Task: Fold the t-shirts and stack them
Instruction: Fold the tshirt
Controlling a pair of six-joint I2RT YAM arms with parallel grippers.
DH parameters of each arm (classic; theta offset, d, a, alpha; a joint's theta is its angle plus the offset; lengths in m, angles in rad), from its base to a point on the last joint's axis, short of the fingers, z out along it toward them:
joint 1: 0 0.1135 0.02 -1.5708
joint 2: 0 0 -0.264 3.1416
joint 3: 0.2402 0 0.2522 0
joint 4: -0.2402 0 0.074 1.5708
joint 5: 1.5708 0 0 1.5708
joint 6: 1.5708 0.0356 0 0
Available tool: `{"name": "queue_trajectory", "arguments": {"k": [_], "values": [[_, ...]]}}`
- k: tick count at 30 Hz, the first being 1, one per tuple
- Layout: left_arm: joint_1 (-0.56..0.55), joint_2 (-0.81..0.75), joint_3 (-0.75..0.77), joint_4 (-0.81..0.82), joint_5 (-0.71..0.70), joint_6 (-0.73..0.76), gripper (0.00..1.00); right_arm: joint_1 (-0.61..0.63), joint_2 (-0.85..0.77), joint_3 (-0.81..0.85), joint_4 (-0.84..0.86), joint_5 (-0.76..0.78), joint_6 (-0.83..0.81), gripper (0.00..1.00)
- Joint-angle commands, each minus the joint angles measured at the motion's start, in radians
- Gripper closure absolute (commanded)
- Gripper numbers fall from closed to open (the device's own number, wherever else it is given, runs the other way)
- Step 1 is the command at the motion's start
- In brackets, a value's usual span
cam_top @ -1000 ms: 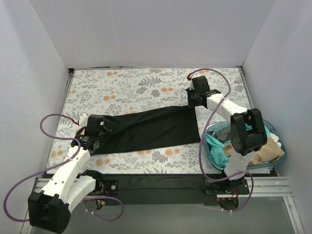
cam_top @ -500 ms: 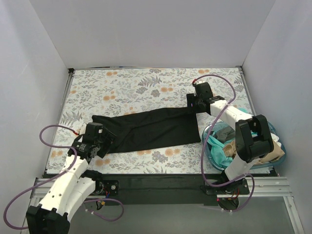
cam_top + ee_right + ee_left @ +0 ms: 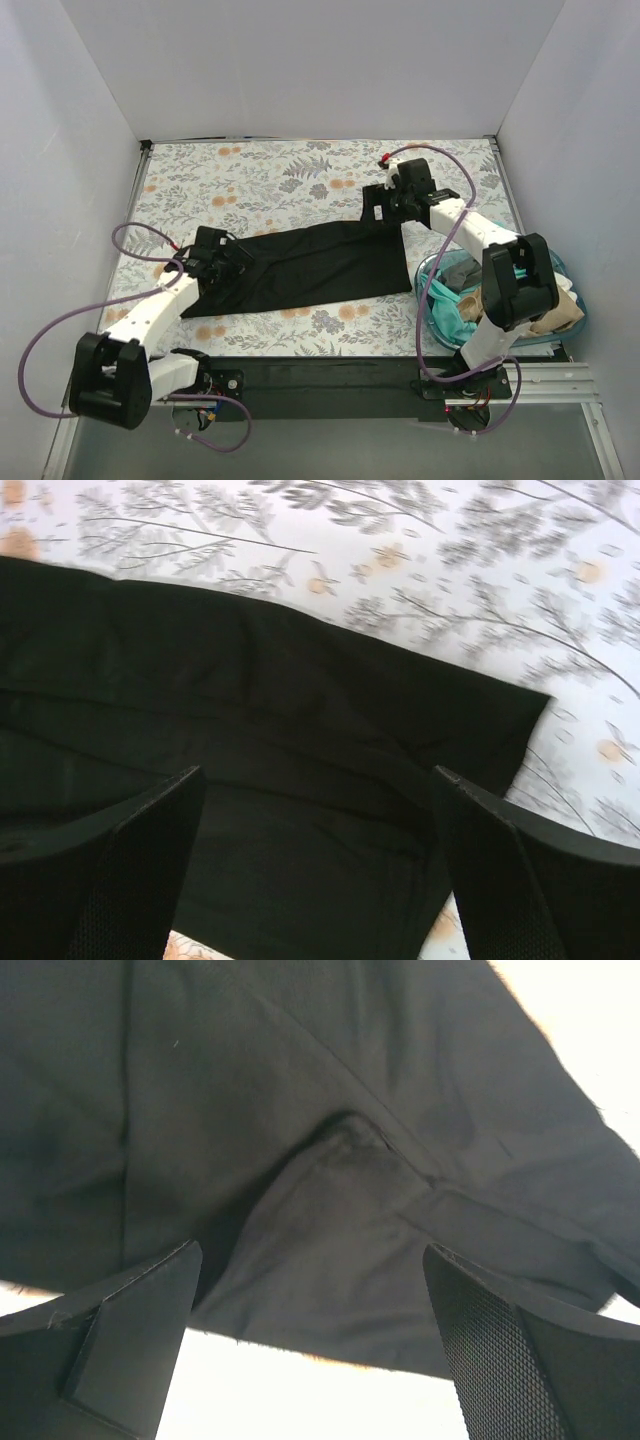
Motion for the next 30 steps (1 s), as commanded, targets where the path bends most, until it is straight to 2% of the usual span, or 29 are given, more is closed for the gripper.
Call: {"name": "queue_trajectory", "arguments": {"k": [1, 3, 10, 16, 20, 25, 30], "values": [[0.011, 0.080, 0.038, 0.104, -0.002, 0.020, 0.07, 0.016, 0.081, 0.074, 0.044, -0.161, -0.024, 0.02], [0.021, 0.131, 0.042, 0.117, -0.019, 0.028, 0.07, 0.018, 0.110, 0.074, 0.043, -0.164, -0.027, 0.02], [0.178, 0.208, -0.026, 0.193, 0.053, 0.042, 0.06, 0.016, 0.116, -0.027, 0.035, -0.066, -0.019, 0.02], [0.241, 0.218, -0.032, 0.187, 0.012, 0.051, 0.06, 0.006, 0.075, -0.131, 0.035, -0.011, 0.004, 0.02], [0.282, 0.232, -0.015, 0.177, -0.005, 0.051, 0.06, 0.004, 0.057, -0.191, 0.056, -0.060, 0.019, 0.02], [0.334, 0.269, 0.006, 0.179, -0.016, 0.049, 0.06, 0.004, 0.017, -0.257, 0.063, -0.042, 0.025, 0.02], [0.336, 0.341, 0.083, 0.210, 0.021, 0.069, 0.06, 0.010, -0.032, -0.242, 0.075, -0.196, 0.018, 0.02]]}}
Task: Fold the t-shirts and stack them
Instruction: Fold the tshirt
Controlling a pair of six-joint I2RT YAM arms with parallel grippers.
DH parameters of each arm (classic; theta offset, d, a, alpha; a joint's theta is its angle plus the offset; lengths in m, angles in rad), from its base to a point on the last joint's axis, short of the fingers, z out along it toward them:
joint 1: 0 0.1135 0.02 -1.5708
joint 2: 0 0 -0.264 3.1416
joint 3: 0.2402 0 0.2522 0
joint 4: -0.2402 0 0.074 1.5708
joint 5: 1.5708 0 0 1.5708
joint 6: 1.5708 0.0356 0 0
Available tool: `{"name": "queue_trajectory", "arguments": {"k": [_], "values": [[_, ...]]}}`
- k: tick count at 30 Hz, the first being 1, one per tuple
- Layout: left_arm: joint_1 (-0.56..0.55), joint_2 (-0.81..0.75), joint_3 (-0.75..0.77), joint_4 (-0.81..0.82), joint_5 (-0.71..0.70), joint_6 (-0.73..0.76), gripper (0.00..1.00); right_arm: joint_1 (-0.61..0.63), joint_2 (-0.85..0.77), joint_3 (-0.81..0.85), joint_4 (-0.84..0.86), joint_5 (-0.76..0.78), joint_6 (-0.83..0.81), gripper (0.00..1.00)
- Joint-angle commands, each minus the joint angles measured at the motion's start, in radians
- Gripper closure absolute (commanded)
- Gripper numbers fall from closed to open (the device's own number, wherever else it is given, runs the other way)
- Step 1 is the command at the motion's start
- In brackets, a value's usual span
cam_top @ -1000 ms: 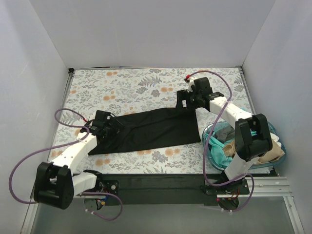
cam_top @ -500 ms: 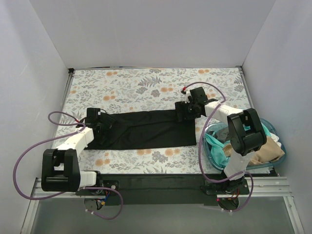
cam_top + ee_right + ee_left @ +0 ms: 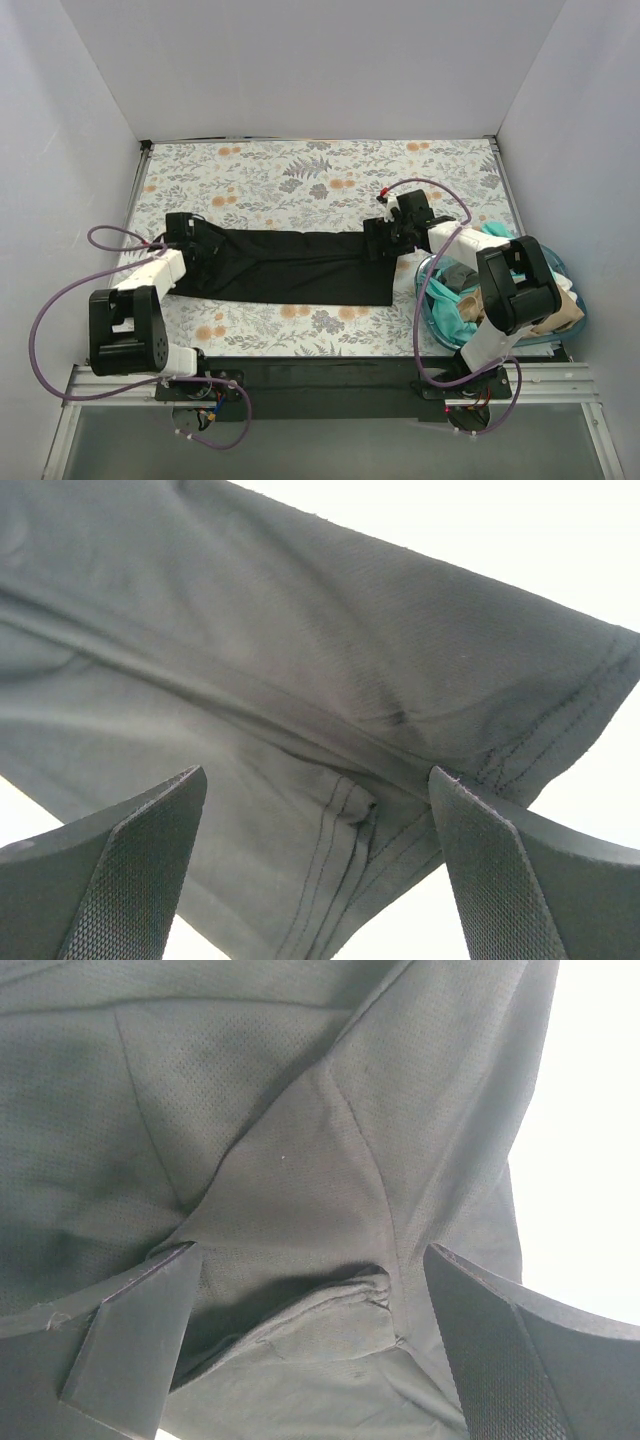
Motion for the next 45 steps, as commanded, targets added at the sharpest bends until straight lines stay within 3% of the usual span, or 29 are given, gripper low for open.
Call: {"name": "queue_trajectory", "arguments": {"k": [1, 9, 16, 19, 23, 26, 28, 36, 45], "values": [[0.015, 0.086, 0.041, 0.002, -0.017, 0.054, 0.06, 0.006, -0.043, 0.004, -0.023, -0.095, -0.001, 0.02], [-0.013, 0.304, 0.211, 0.093, 0.091, 0.112, 0.06, 0.088, -0.010, 0.037, -0.006, -0.112, 0.008, 0.02], [-0.111, 0.632, 0.518, 0.084, 0.103, 0.164, 0.06, 0.252, -0.003, -0.038, 0.004, -0.118, 0.054, 0.02], [-0.166, 0.793, 0.728, 0.053, 0.114, 0.176, 0.05, 0.352, -0.045, -0.090, 0.000, -0.133, 0.065, 0.02], [-0.253, 0.982, 1.115, -0.049, 0.105, 0.190, 0.05, 0.486, -0.077, -0.102, -0.022, -0.155, 0.054, 0.02], [-0.300, 1.137, 1.355, -0.095, 0.117, 0.172, 0.05, 0.556, -0.048, -0.040, -0.037, -0.161, 0.042, 0.02], [-0.317, 1.219, 1.429, -0.105, 0.144, 0.123, 0.05, 0.581, -0.025, 0.043, -0.048, -0.167, 0.045, 0.02], [-0.321, 1.247, 1.460, -0.013, 0.217, 0.051, 0.05, 0.607, 0.017, 0.247, -0.129, -0.106, 0.002, 0.02], [-0.341, 0.992, 1.488, 0.050, 0.237, 0.182, 0.04, 0.589, -0.072, 0.234, -0.180, 0.124, 0.031, 0.02]]}}
